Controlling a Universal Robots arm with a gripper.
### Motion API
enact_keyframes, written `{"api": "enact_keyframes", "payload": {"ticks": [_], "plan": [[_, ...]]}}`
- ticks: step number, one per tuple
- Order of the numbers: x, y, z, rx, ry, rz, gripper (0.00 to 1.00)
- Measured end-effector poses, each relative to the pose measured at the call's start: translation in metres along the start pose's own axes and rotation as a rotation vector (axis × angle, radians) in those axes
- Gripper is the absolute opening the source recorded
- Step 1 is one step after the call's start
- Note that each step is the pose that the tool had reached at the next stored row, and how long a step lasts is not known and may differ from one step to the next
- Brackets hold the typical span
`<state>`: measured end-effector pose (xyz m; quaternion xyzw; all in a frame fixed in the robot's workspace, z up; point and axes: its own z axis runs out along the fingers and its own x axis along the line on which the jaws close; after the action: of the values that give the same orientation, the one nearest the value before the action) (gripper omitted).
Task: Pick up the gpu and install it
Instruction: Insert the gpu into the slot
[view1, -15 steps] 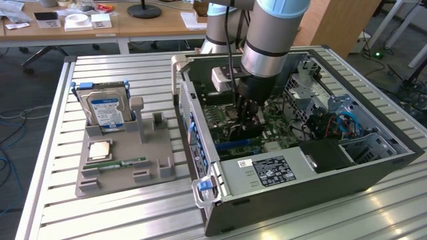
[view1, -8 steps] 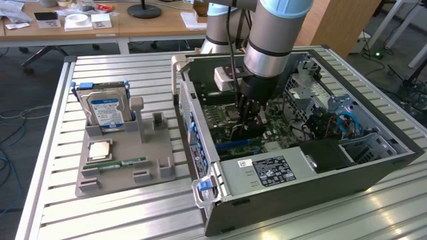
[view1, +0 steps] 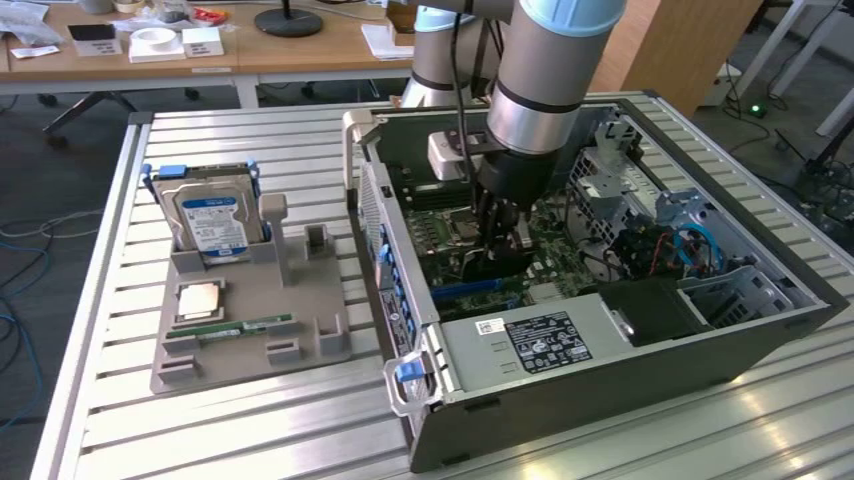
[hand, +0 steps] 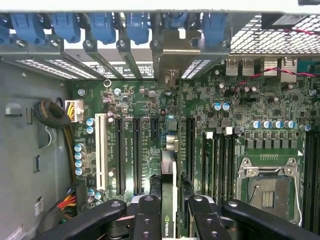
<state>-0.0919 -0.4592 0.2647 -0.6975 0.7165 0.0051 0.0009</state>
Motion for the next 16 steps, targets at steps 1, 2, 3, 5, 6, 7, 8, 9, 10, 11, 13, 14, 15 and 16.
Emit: {"api": "enact_keyframes", "payload": {"ticks": [1,2,3,5,6,7,8,9,10,11,13,14,15,16], "plan": [[-0.0004,0.0011,0.0002,-0.0001,0.0005,0.000,0.26],[-0.0007,0.0020,0.0003,-0.0001,0.0008,0.000,0.26],[-0.0008,0.0023,0.0005,-0.0001,0.0012,0.000,0.26],[-0.0008,0.0022,0.0012,-0.0001,0.0044,0.000,0.26],[-0.0008,0.0022,0.0015,0.0000,0.0052,0.000,0.26],[-0.0008,0.0023,0.0020,0.0000,0.0055,0.001,0.26],[-0.0008,0.0023,0.0027,0.0001,0.0056,0.002,0.26],[-0.0008,0.0023,0.0035,0.0001,0.0056,0.002,0.26],[-0.0008,0.0023,0.0042,0.0001,0.0058,0.003,0.26],[-0.0008,0.0023,0.0048,0.0001,0.0059,0.005,0.26],[-0.0008,0.0023,0.0056,0.0001,0.0060,0.008,0.26],[-0.0008,0.0023,0.0061,0.0001,0.0059,0.010,0.26],[-0.0008,0.0023,0.0067,0.0002,0.0058,0.012,0.26],[-0.0008,0.0023,0.0074,0.0002,0.0058,0.013,0.26]]}}
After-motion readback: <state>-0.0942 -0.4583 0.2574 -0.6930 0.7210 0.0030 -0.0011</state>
